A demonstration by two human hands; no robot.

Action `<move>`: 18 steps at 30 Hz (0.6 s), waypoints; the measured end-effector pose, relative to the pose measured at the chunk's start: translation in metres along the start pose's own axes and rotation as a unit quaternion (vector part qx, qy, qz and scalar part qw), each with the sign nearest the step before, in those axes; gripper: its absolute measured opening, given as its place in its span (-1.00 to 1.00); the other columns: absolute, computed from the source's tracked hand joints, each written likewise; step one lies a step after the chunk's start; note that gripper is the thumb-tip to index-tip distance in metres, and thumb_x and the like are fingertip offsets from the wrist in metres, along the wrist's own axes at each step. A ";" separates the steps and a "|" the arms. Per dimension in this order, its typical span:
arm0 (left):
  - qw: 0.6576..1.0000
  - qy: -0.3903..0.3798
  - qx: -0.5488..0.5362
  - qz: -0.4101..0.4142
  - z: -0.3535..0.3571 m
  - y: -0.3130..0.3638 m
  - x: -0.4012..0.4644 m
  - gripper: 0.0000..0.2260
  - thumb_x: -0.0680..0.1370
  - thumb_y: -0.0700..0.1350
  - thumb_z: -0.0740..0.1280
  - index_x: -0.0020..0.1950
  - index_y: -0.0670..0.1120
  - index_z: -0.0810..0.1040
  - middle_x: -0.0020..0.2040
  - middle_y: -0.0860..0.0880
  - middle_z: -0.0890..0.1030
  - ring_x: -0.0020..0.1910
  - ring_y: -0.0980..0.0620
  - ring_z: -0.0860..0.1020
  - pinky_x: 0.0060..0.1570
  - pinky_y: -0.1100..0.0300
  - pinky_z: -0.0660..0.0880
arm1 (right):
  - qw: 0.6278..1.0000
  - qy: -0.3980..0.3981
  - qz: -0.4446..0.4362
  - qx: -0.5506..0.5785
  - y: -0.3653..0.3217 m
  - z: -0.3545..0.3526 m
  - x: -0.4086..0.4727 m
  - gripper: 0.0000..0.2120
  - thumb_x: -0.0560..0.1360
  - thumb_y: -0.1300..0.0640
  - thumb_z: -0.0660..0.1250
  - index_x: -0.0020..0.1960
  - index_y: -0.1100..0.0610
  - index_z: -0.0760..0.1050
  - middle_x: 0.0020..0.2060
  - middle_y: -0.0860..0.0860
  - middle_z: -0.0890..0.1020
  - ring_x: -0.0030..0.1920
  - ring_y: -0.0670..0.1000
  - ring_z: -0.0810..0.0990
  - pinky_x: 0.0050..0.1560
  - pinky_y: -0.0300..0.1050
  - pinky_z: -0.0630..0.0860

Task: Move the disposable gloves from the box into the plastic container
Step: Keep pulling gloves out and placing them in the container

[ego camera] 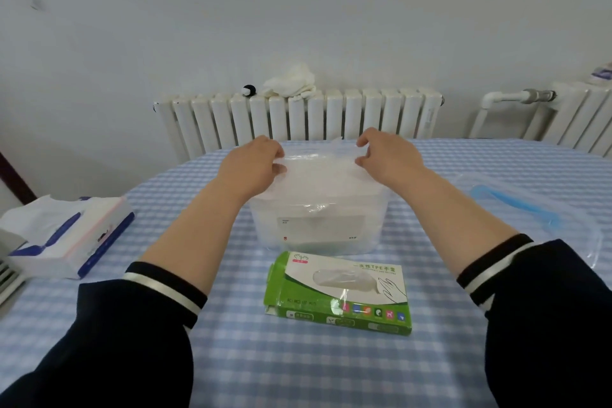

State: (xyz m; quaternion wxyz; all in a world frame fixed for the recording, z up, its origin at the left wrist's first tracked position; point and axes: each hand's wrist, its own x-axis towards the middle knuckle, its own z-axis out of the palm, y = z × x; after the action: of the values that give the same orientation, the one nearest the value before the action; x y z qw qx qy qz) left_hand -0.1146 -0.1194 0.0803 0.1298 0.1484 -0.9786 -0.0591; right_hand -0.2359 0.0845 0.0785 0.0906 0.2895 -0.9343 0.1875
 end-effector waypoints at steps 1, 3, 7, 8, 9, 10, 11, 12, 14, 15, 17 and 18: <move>1.000 -0.014 0.016 0.003 -0.001 0.000 0.000 -0.64 0.60 0.02 0.31 0.35 -0.09 0.46 0.31 -0.06 0.46 0.25 -0.07 0.47 0.19 0.07 0.40 | 1.000 0.006 0.002 0.006 0.002 -0.001 0.001 -0.70 0.57 0.04 0.30 0.27 0.07 0.40 0.11 0.04 0.56 0.11 0.08 0.50 -0.02 -0.07 0.39; 0.999 -0.033 0.041 0.008 -0.005 0.001 0.000 -0.51 0.53 0.14 0.37 0.37 -0.06 0.45 0.33 -0.07 0.45 0.30 -0.09 0.42 0.25 0.04 0.37 | 0.999 0.020 0.002 0.025 0.004 -0.003 -0.001 -0.71 0.57 0.06 0.30 0.27 0.08 0.43 0.16 0.06 0.53 0.17 0.09 0.48 0.10 -0.03 0.43; 0.998 -0.058 0.032 0.001 -0.013 0.001 -0.005 -0.43 0.42 0.24 0.43 0.35 0.02 0.49 0.47 -0.04 0.28 0.44 -0.12 0.19 0.38 -0.04 0.22 | 0.995 0.061 -0.016 0.077 0.008 -0.009 -0.017 -0.73 0.59 0.09 0.26 0.28 0.08 0.45 0.18 0.03 0.52 0.20 0.06 0.47 0.19 -0.02 0.43; 0.998 -0.060 0.007 -0.008 -0.015 -0.001 -0.007 -0.44 0.42 0.24 0.44 0.34 0.04 0.50 0.52 -0.02 0.21 0.49 -0.12 0.12 0.42 -0.08 0.17 | 0.993 0.070 -0.023 0.088 0.010 -0.010 -0.023 -0.73 0.59 0.09 0.26 0.27 0.08 0.46 0.17 0.02 0.51 0.19 0.04 0.47 0.20 -0.05 0.43; 0.998 -0.056 -0.024 -0.017 -0.017 -0.003 -0.010 -0.47 0.41 0.23 0.45 0.32 0.05 0.52 0.55 -0.01 0.16 0.52 -0.11 0.06 0.45 -0.11 0.13 | 0.992 0.076 -0.029 0.100 0.012 -0.011 -0.028 -0.74 0.58 0.08 0.27 0.26 0.07 0.47 0.14 -0.01 0.51 0.18 0.01 0.47 0.18 -0.08 0.42; 0.997 -0.047 -0.057 -0.027 -0.017 -0.005 -0.012 -0.50 0.42 0.22 0.44 0.30 0.06 0.54 0.56 0.00 0.13 0.53 -0.11 0.02 0.46 -0.13 0.10 | 0.990 0.081 -0.035 0.108 0.014 -0.012 -0.034 -0.75 0.58 0.08 0.28 0.25 0.07 0.47 0.10 -0.04 0.50 0.16 -0.01 0.47 0.16 -0.12 0.40; 0.995 -0.034 -0.089 -0.039 -0.017 -0.007 -0.015 -0.55 0.44 0.21 0.43 0.27 0.06 0.56 0.57 -0.01 0.12 0.54 -0.10 0.01 0.47 -0.14 0.08 | 0.989 0.083 -0.042 0.114 0.015 -0.012 -0.039 -0.76 0.58 0.07 0.29 0.23 0.06 0.48 0.07 -0.07 0.49 0.14 -0.03 0.47 0.14 -0.15 0.38; 0.991 -0.018 -0.120 -0.051 -0.016 -0.009 -0.018 -0.61 0.47 0.20 0.40 0.23 0.06 0.58 0.57 -0.02 0.13 0.54 -0.11 0.02 0.47 -0.13 0.06 | 0.988 0.083 -0.047 0.119 0.018 -0.012 -0.045 -0.78 0.58 0.06 0.29 0.21 0.05 0.49 0.04 -0.10 0.47 0.13 -0.05 0.47 0.13 -0.17 0.36; 0.981 0.012 -0.179 -0.078 -0.011 -0.012 -0.024 -0.73 0.54 0.18 0.32 0.13 0.08 0.61 0.55 -0.04 0.18 0.54 -0.11 0.06 0.48 -0.10 0.04 | 0.988 0.079 -0.051 0.126 0.021 -0.011 -0.056 -0.80 0.58 0.05 0.29 0.18 0.03 0.51 0.03 -0.13 0.46 0.12 -0.07 0.46 0.12 -0.20 0.32; 0.971 0.025 -0.219 -0.089 -0.008 -0.013 -0.027 -0.78 0.58 0.16 0.27 0.07 0.10 0.62 0.55 -0.03 0.20 0.53 -0.09 0.10 0.49 -0.09 0.06 | 0.987 0.076 -0.051 0.128 0.021 -0.011 -0.060 -0.81 0.58 0.05 0.29 0.17 0.02 0.51 0.03 -0.14 0.46 0.12 -0.08 0.46 0.12 -0.21 0.31; 0.938 0.031 -0.326 -0.109 -0.003 -0.013 -0.032 -0.74 0.66 0.06 0.15 -0.02 0.13 0.63 0.53 0.01 0.24 0.51 -0.02 0.18 0.48 -0.07 0.14 | 0.986 0.073 -0.050 0.143 0.021 -0.008 -0.068 -0.83 0.58 0.04 0.29 0.15 0.00 0.52 0.04 -0.14 0.47 0.13 -0.08 0.45 0.14 -0.21 0.30; 0.920 0.028 -0.373 -0.119 -0.002 -0.012 -0.033 -0.71 0.67 -0.01 0.11 -0.02 0.12 0.64 0.52 0.04 0.26 0.50 0.02 0.21 0.47 -0.05 0.17 | 0.984 0.076 -0.052 0.154 0.020 -0.008 -0.071 -0.85 0.57 0.05 0.29 0.13 -0.01 0.53 0.05 -0.15 0.48 0.13 -0.10 0.44 0.15 -0.21 0.30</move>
State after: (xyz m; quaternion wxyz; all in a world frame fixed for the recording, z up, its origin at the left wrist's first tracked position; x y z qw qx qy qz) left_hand -0.0801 -0.1207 0.0727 0.1949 0.2067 -0.8568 -0.4304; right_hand -0.1889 0.1386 0.0598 0.1255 0.3332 -0.8683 0.3454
